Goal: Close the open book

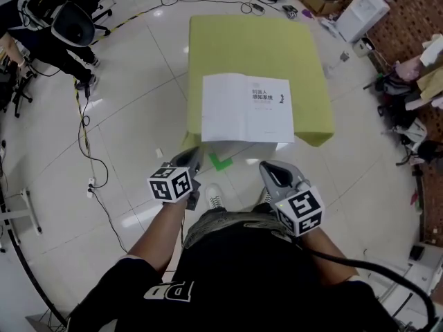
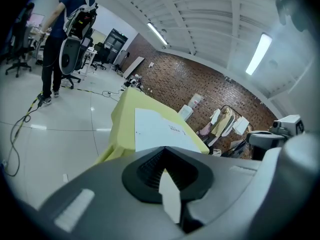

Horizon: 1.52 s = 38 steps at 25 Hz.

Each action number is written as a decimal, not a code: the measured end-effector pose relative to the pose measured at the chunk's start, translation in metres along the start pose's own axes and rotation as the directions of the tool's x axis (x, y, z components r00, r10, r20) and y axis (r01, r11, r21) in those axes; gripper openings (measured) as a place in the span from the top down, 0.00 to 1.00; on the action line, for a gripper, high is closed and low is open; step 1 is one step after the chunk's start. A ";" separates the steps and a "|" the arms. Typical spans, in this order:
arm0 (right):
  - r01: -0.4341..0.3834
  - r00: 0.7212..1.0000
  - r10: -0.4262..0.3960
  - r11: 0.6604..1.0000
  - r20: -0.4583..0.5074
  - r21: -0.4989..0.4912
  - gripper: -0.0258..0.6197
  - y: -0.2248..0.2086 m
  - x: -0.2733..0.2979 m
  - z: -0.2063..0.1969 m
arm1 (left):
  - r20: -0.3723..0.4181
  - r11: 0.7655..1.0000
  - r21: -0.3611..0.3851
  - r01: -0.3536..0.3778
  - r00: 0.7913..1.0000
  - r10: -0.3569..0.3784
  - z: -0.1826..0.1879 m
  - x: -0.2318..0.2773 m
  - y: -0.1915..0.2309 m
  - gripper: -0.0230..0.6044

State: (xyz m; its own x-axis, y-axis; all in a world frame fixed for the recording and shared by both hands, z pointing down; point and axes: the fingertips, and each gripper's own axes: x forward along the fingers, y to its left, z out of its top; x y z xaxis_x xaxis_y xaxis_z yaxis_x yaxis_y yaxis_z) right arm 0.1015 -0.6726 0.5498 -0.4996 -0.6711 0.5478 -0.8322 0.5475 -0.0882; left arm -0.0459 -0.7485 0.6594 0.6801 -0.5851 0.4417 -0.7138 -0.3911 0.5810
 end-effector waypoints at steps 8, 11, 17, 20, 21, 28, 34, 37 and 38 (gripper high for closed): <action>-0.032 0.999 0.035 0.996 0.032 -0.082 0.95 -0.025 -0.023 0.012 | 0.051 0.997 0.071 -0.031 0.998 0.027 0.016 -0.006 -0.031 0.95; -0.011 0.999 0.017 0.991 0.049 -0.132 0.95 -0.046 -0.041 0.014 | 0.074 0.996 0.073 -0.047 0.996 0.041 0.015 0.000 -0.051 0.95; -0.006 0.998 0.012 0.994 0.057 -0.105 0.95 -0.088 -0.078 -0.010 | 0.054 0.971 0.226 -0.083 0.996 0.073 0.004 0.031 -0.113 0.95; -0.015 0.998 0.022 0.995 0.062 -0.102 0.95 -0.105 -0.102 -0.023 | 0.039 0.955 0.290 -0.060 0.998 0.051 -0.006 0.048 -0.152 0.95; -0.017 0.997 0.025 0.994 0.069 -0.104 0.95 -0.110 -0.110 -0.026 | 0.039 0.953 0.299 -0.049 0.998 0.039 -0.009 0.054 -0.165 0.95; -0.024 0.990 0.032 0.998 0.141 -0.059 0.95 -0.143 -0.168 -0.039 | 0.052 0.937 0.349 0.017 0.998 -0.037 -0.021 0.084 -0.265 0.95; -0.070 0.975 0.069 0.998 0.211 -0.004 0.95 -0.147 -0.191 -0.025 | 0.059 0.932 0.357 0.064 0.994 -0.091 -0.018 0.060 -0.333 0.95; -0.089 0.969 0.086 0.996 0.231 0.001 0.95 -0.140 -0.189 -0.018 | 0.051 0.926 0.370 0.069 0.994 -0.094 -0.012 0.047 -0.343 0.95; -0.092 0.968 0.087 0.996 0.234 0.008 0.95 -0.137 -0.187 -0.016 | 0.045 0.923 0.378 0.072 0.994 -0.096 -0.010 0.043 -0.344 0.95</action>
State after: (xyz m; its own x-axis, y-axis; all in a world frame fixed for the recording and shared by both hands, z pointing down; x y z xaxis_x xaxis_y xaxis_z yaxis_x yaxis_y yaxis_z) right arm 0.3133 -0.6143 0.4725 -0.6127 -0.7190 0.3281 -0.7847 0.6028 -0.1446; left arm 0.2302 -0.6319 0.4855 0.7370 -0.5764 0.3529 -0.6733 -0.6713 0.3098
